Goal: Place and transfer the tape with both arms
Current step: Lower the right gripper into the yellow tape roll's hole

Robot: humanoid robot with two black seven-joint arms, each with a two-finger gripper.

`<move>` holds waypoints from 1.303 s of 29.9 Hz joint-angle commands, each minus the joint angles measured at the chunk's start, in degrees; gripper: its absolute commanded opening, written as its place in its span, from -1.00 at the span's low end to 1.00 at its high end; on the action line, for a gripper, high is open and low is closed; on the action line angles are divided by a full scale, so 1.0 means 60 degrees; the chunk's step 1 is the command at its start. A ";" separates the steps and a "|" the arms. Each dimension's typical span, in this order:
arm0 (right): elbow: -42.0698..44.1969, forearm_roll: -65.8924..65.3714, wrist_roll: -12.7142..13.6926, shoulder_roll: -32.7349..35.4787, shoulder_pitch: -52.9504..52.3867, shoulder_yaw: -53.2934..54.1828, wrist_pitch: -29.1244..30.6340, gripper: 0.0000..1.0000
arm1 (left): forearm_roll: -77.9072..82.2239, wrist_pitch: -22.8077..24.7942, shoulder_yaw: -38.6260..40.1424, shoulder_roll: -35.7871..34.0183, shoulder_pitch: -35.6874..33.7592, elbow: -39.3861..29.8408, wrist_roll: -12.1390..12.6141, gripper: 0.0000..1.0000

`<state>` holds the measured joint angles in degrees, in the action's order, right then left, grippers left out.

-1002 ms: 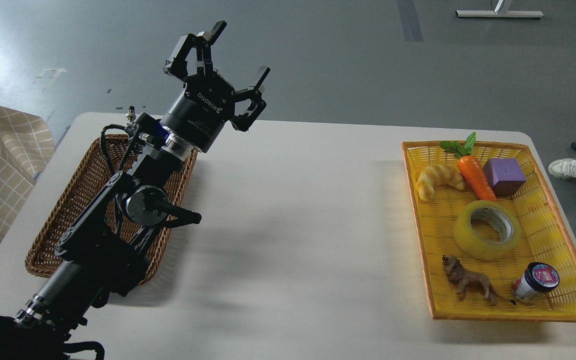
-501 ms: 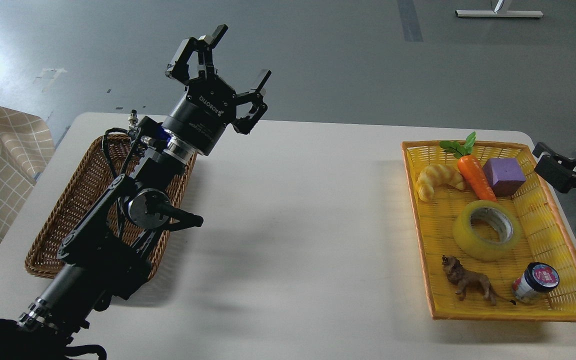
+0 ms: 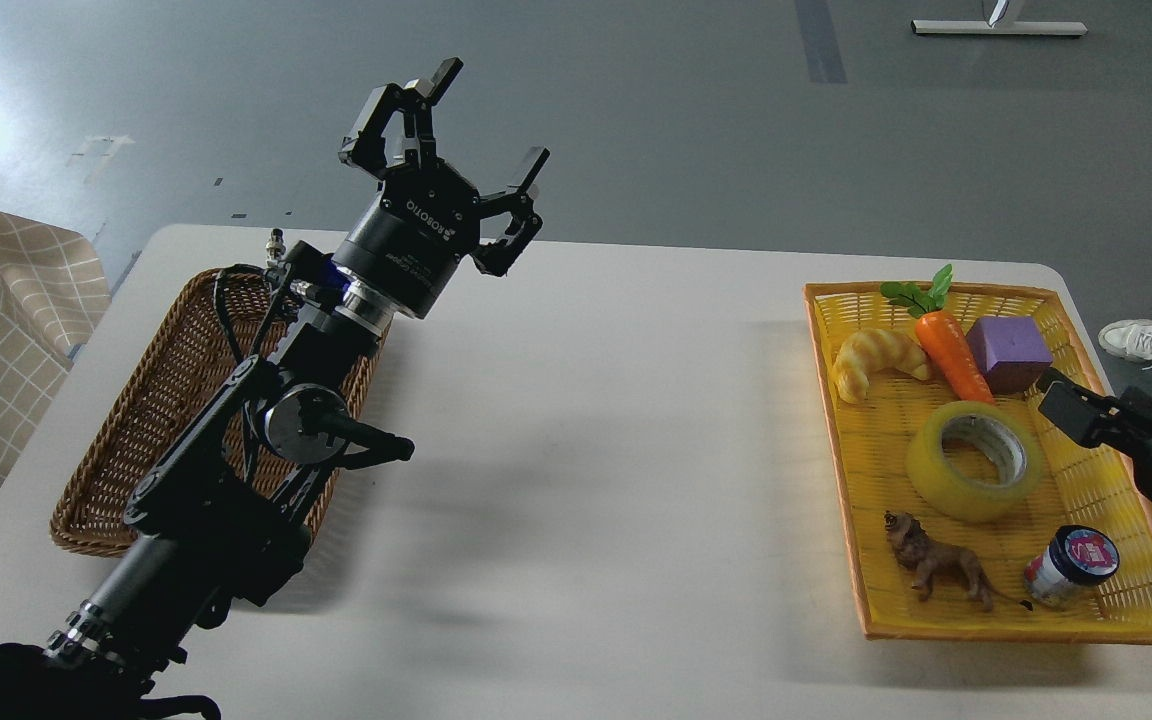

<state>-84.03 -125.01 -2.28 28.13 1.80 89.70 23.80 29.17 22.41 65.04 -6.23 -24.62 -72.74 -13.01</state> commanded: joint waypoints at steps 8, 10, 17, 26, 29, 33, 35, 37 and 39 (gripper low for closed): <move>0.0558 0.0002 -0.0045 0.0380 -0.0418 -0.0828 -0.0100 0.61 | 0.0075 0.0000 -0.0001 0.0072 -0.0056 0.0010 0.0014 0.95; 0.0544 0.0002 -0.0045 0.0380 -0.0432 -0.0931 -0.0114 0.61 | 0.0075 0.0000 -0.0001 0.0072 -0.0056 0.0010 0.0014 0.95; 0.0456 0.0002 -0.0060 0.0394 -0.0520 -0.1312 -0.0173 0.62 | 0.0090 0.0000 -0.0001 0.0014 -0.0056 0.0010 0.0014 0.96; 0.0602 0.0002 -0.0075 0.0629 -0.0521 -0.1517 -0.0188 0.63 | 0.0105 0.0000 -0.0015 -0.0016 -0.0085 0.0024 0.0044 0.95; 0.0836 0.0002 -0.0075 0.0629 -0.0521 -0.1532 -0.0188 0.63 | 0.0090 0.0000 -0.0015 -0.0030 -0.0129 0.0039 0.0073 0.95; 0.1129 0.0002 -0.0075 0.0628 -0.0564 -0.1794 -0.0217 0.63 | 0.0090 0.0000 -0.0015 -0.0045 -0.0144 0.0039 0.0073 0.95; 0.1144 0.0002 -0.0089 0.0614 -0.0579 -0.1912 -0.0275 0.63 | 0.0090 0.0000 -0.0015 -0.0045 -0.0144 0.0039 0.0073 0.95; 0.1144 0.0002 -0.0089 0.0556 -0.0579 -0.1942 -0.0276 0.63 | 0.0090 0.0000 -0.0015 -0.0045 -0.0144 0.0039 0.0073 0.95; 0.1144 0.0002 -0.0089 0.0526 -0.0594 -0.1957 -0.0276 0.63 | 0.0090 0.0000 -0.0015 -0.0045 -0.0144 0.0039 0.0058 0.95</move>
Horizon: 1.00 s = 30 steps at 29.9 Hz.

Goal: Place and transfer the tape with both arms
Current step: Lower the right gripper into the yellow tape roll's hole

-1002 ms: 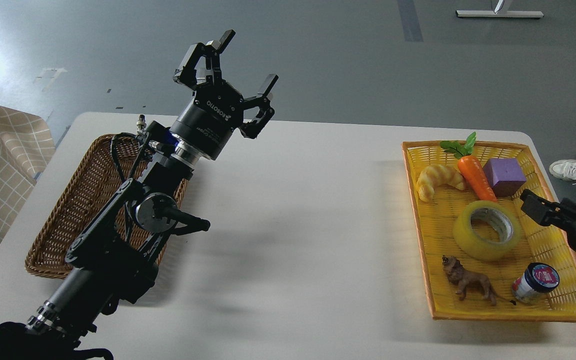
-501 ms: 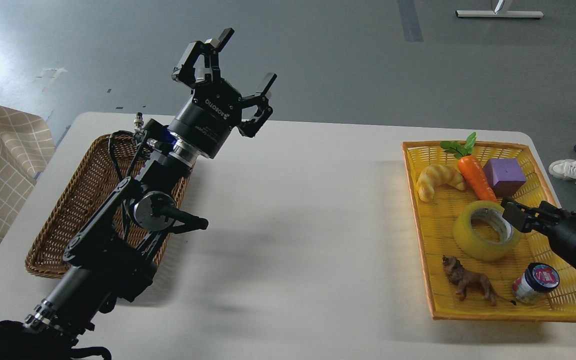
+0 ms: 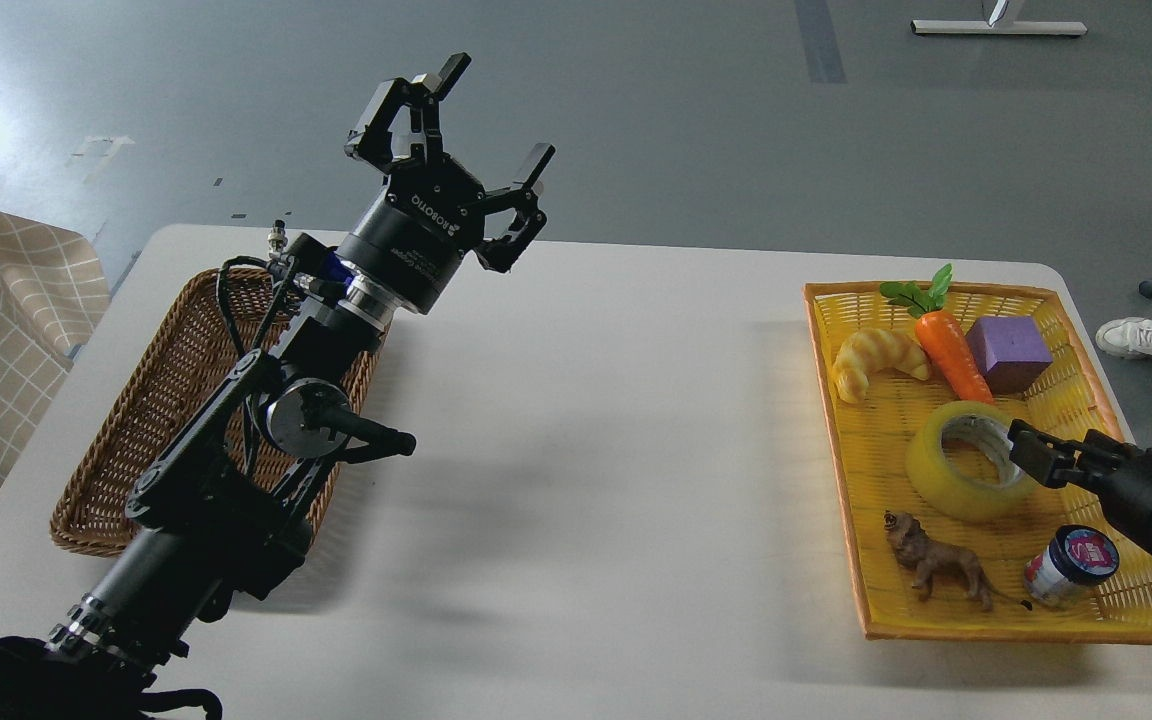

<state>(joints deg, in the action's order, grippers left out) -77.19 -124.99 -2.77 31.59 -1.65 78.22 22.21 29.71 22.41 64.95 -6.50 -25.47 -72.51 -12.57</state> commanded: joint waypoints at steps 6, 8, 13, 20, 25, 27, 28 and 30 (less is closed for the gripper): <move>0.0004 -0.0001 -0.0007 -0.0050 -0.0134 -0.0146 -0.0011 0.64 | -0.0001 0.0000 0.0015 -0.0088 -0.0003 -0.0001 -0.0014 0.95; 0.0019 -0.0001 -0.0007 -0.0006 -0.0192 -0.0263 -0.0011 0.65 | -0.0016 0.0000 0.0001 -0.0102 -0.0003 -0.0001 -0.0029 0.96; 0.0180 -0.0001 -0.0021 -0.0006 -0.0295 -0.0482 -0.0010 0.66 | -0.0016 0.0000 0.0015 -0.0102 -0.0003 0.0014 -0.0014 0.95; 0.0385 -0.0001 -0.0036 -0.0006 -0.0559 -0.0747 0.0004 0.66 | -0.0016 0.0000 0.0015 -0.0102 -0.0003 0.0014 -0.0029 0.95; 0.0531 -0.0001 -0.0036 -0.0006 -0.0705 -0.1025 0.0004 0.66 | -0.0016 0.0000 0.0015 -0.0117 0.0012 0.0014 -0.0043 0.95; 0.0590 -0.0001 -0.0036 -0.0020 -0.0706 -0.1025 0.0004 0.66 | -0.0016 0.0000 0.0015 -0.0117 0.0012 0.0014 -0.0043 0.96; 0.0619 -0.0001 -0.0036 -0.0035 -0.0706 -0.1025 0.0004 0.66 | -0.0016 0.0000 0.0015 -0.0117 0.0012 0.0014 -0.0043 0.95; 0.0648 -0.0001 -0.0036 -0.0035 -0.0706 -0.1040 0.0004 0.63 | -0.0016 0.0000 0.0015 -0.0117 0.0012 0.0014 -0.0043 0.95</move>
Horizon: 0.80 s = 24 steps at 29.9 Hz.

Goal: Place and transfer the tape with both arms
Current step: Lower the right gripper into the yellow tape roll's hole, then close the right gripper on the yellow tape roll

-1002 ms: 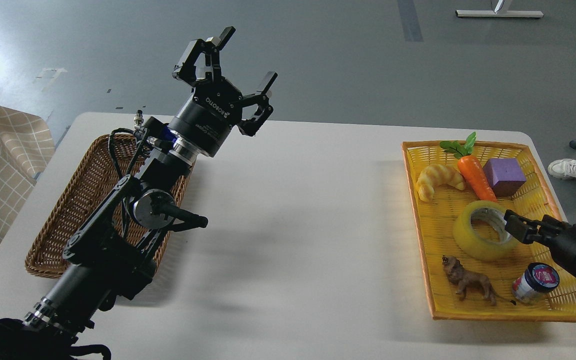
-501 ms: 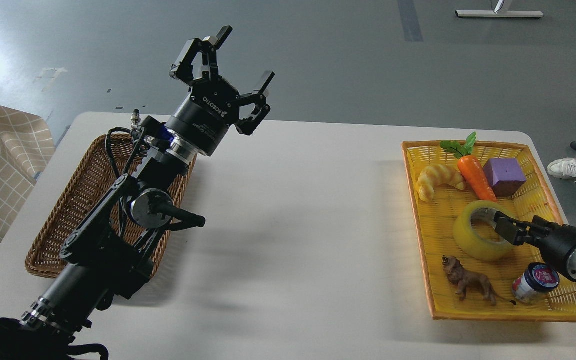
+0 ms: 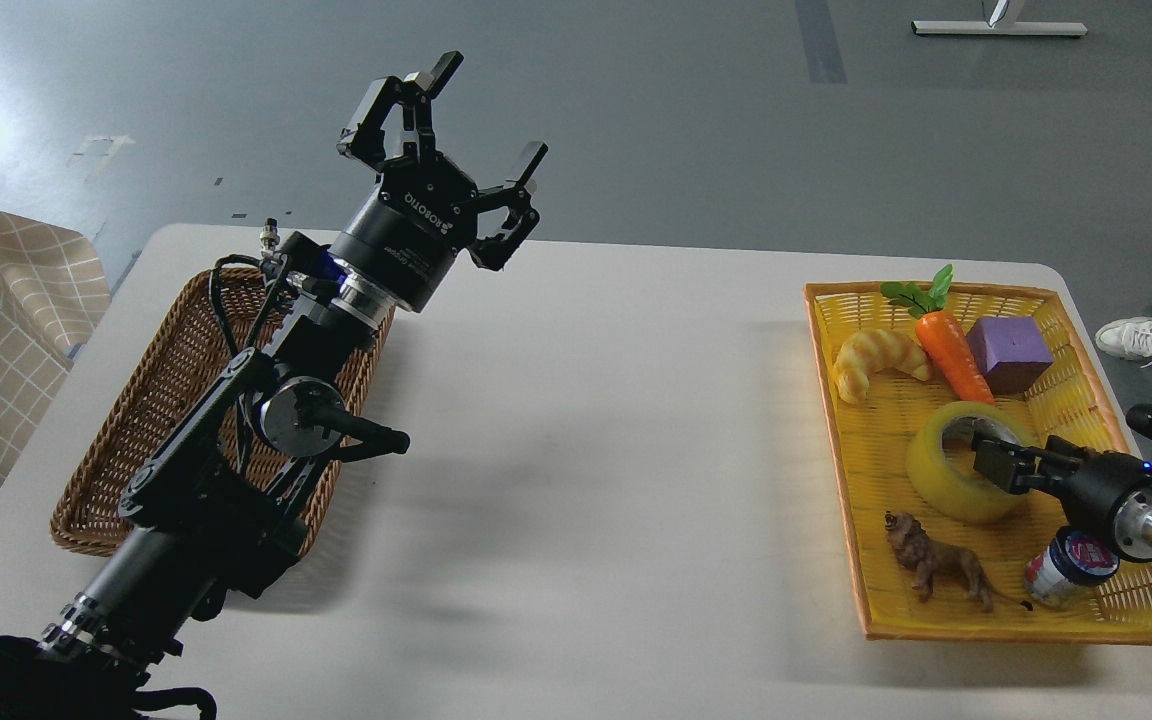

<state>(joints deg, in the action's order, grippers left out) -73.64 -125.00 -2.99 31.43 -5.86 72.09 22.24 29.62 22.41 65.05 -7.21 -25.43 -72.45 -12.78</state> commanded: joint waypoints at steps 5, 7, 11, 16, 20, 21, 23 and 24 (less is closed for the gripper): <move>0.0115 0.0000 0.0001 -0.0010 -0.0004 -0.0033 0.0000 0.41 | 0.0000 0.0000 -0.0001 -0.0014 0.0005 0.0020 -0.0008 0.95; 0.0115 0.0000 0.0001 0.0005 -0.0004 -0.0033 0.0000 0.36 | 0.0000 0.0000 -0.0001 -0.0014 0.0005 0.0020 -0.0008 0.95; 0.0115 0.0000 0.0001 0.0034 0.0011 -0.0033 0.0000 0.21 | 0.0000 0.0000 -0.0001 -0.0029 0.0005 0.0034 -0.0008 0.95; 0.0115 0.0000 0.0001 0.0049 0.0040 -0.0033 0.0000 0.21 | 0.0000 -0.0015 -0.0001 -0.0029 0.0005 0.0034 -0.0008 0.95; 0.0115 0.0000 0.0001 0.0064 0.0055 -0.0033 0.0000 0.21 | 0.0015 -0.0220 -0.0001 -0.0058 0.0005 0.0063 0.0021 0.95; 0.0101 0.0000 0.0001 0.0064 0.0055 -0.0033 0.0000 0.21 | 0.0015 -0.0263 -0.0016 -0.0058 0.0005 0.0078 0.0035 0.95; 0.0071 0.0000 0.0001 0.0064 0.0055 -0.0033 0.0015 0.21 | 0.0015 -0.0322 -0.0001 -0.0058 0.0005 0.0078 0.0035 0.96; 0.0100 0.0000 0.0001 0.0064 0.0055 -0.0033 0.0029 0.21 | 0.0000 -0.0337 -0.0001 -0.0058 0.0005 0.0078 0.0035 0.95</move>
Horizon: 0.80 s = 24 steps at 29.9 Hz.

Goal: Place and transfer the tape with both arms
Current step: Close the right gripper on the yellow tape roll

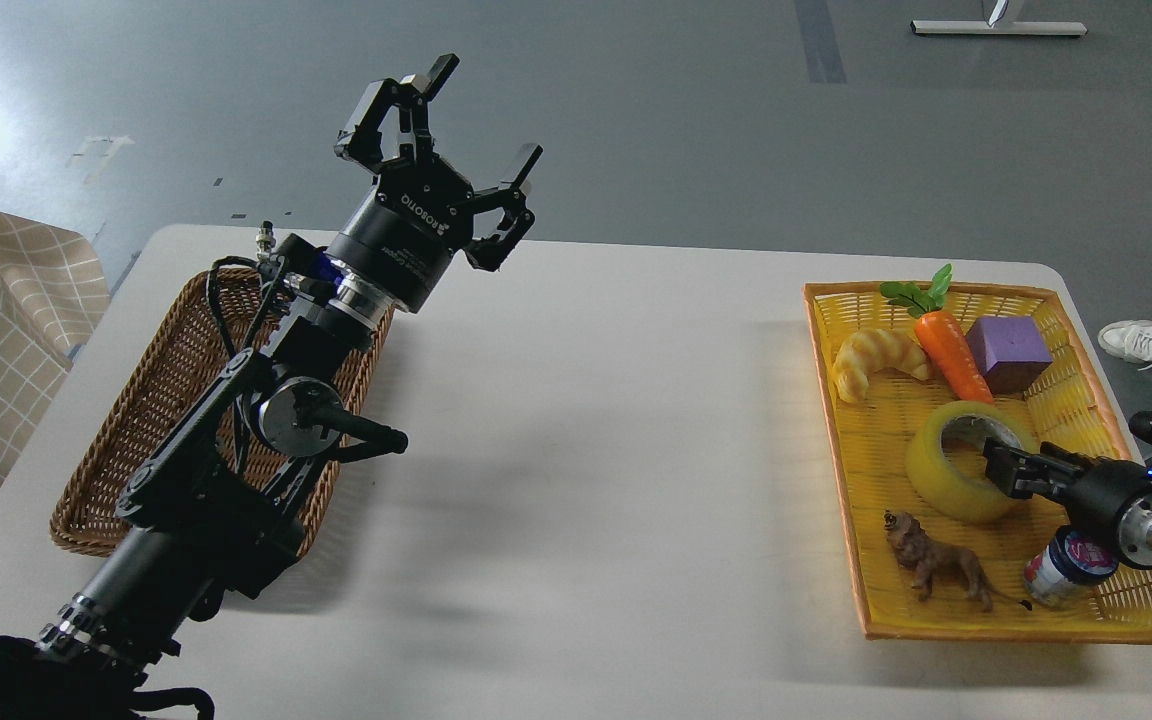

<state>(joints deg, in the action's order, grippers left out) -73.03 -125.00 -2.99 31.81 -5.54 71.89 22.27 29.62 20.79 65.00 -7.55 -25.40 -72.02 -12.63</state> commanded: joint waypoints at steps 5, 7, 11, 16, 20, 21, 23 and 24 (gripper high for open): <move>-0.0002 0.0000 0.0000 0.0001 0.0001 0.0001 0.0024 0.03 | 0.0014 -0.0067 0.0007 -0.0001 0.0000 0.0006 -0.0004 0.95; -0.0002 0.0000 0.0000 0.0015 0.0001 0.0016 0.0024 -0.01 | 0.0000 -0.0067 0.0007 -0.0001 0.0000 0.0006 -0.0004 0.95; -0.0002 0.0000 0.0000 0.0045 0.0001 0.0001 0.0038 -0.07 | 0.0000 -0.0067 0.0007 -0.0001 0.0000 0.0006 -0.0004 0.95; -0.0002 0.0000 0.0000 0.0045 0.0001 0.0001 0.0038 -0.10 | 0.0000 -0.0067 0.0007 -0.0001 0.0000 0.0035 -0.0004 0.95; -0.0002 0.0000 0.0000 0.0045 0.0001 0.0001 0.0038 -0.10 | 0.0000 -0.0111 0.0007 -0.0001 0.0000 0.0050 0.0025 0.95; -0.0002 0.0000 0.0000 0.0030 0.0016 0.0001 0.0053 -0.15 | 0.0000 -0.0154 -0.0008 -0.0001 0.0000 0.0064 0.0025 0.95; -0.0002 0.0000 0.0000 0.0045 0.0016 0.0001 0.0053 -0.21 | 0.0000 -0.0198 -0.0008 -0.0001 -0.0015 0.0050 0.0010 0.95; -0.0002 0.0000 0.0000 0.0045 0.0016 0.0001 0.0053 -0.23 | 0.0000 -0.0213 0.0007 -0.0001 0.0000 0.0050 0.0025 0.95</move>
<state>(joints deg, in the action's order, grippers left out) -73.03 -125.00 -2.99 32.08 -5.52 71.90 22.57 29.62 19.82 65.04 -7.56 -25.40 -71.70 -12.61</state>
